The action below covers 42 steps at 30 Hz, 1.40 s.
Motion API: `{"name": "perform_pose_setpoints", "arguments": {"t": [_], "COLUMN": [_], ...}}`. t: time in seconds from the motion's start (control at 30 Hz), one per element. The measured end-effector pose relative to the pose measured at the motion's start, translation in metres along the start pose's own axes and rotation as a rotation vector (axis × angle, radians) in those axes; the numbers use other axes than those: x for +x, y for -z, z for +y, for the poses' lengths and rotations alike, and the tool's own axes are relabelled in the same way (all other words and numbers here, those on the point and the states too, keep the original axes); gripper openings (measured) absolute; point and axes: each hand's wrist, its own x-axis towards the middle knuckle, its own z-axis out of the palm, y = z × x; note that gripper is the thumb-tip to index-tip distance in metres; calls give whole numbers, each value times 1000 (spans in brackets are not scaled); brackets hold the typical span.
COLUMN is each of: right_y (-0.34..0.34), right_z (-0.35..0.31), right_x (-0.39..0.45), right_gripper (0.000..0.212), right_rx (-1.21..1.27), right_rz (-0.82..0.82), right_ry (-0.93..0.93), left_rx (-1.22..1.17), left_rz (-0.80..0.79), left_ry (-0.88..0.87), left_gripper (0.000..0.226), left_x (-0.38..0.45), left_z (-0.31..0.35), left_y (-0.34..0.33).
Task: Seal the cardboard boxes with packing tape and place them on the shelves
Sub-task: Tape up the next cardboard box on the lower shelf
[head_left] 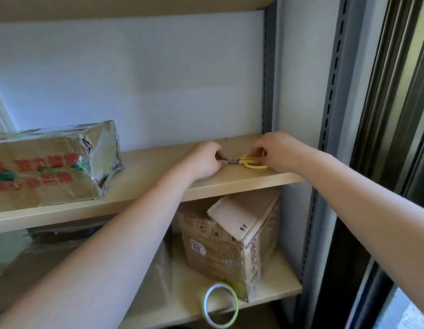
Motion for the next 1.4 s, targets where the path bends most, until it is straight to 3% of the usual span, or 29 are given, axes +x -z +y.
{"name": "perform_pose_setpoints", "arguments": {"t": [0.13, 0.27, 0.33, 0.4, 0.5, 0.63, 0.7, 0.77, 0.83, 0.93, 1.03, 1.1, 1.27, 1.4], "right_y": [13, 5, -16, -57, -132, -221, -252, -278, -300, -316, -321, -322, -320, -317], "right_z": [-3, -7, -13, -15, -24, -24, -17, -12, -8, -7, -5, -5, -6, -15], "right_x": [-27, -92, -132, -166, -204, -224, -232, -242, -252, -254, -247, -245, -244, -244], "right_gripper": [22, 12, 20, 26, 36, 32, 21, 27, 33, 28, 21, 18, 19, 20], "right_rx": [-30, -48, -5, 131, 322, 333, 410, 497, 580, 595, 669, 719, 762, 836], "right_rz": [30, 402, 462, 383, 158, -102, -139, -122, -132, -181, -127, -113, -215, -354], "right_ry": [79, 191, 271, 298, 197, 39, -73, -230, -408, -530, -607, -628, -541, -462], "left_rx": [-108, -558, -705, -784, -832, -898, -871, -438, -106, -162, -398, -476, -346, -312], "left_rz": [-76, -152, -205, -249, -337, -510, -318, -75, -57, -6, 49, 80, 7, -159], "left_ry": [-59, 3, 52, 149, 377, 575, 625, 536, 467, 587, 775, 820, 673, 614], "left_gripper": [7, 9, 8, 6, 7, 24, 27, 24, 43, 55, 58, 45, 10, 19], "left_x": [-32, -99, -136, -166, -194, -206, -211, -220, -234, -243, -236, -229, -237, -227], "left_z": [13, 29, 28, 20, 2, -17, -28, -39, -37, -29, -22, -25, -46, -87], "left_y": [21, 33, 26, 1, -59, -130, -171, -219, -263, -313, -334, -339, -303, -260]}}
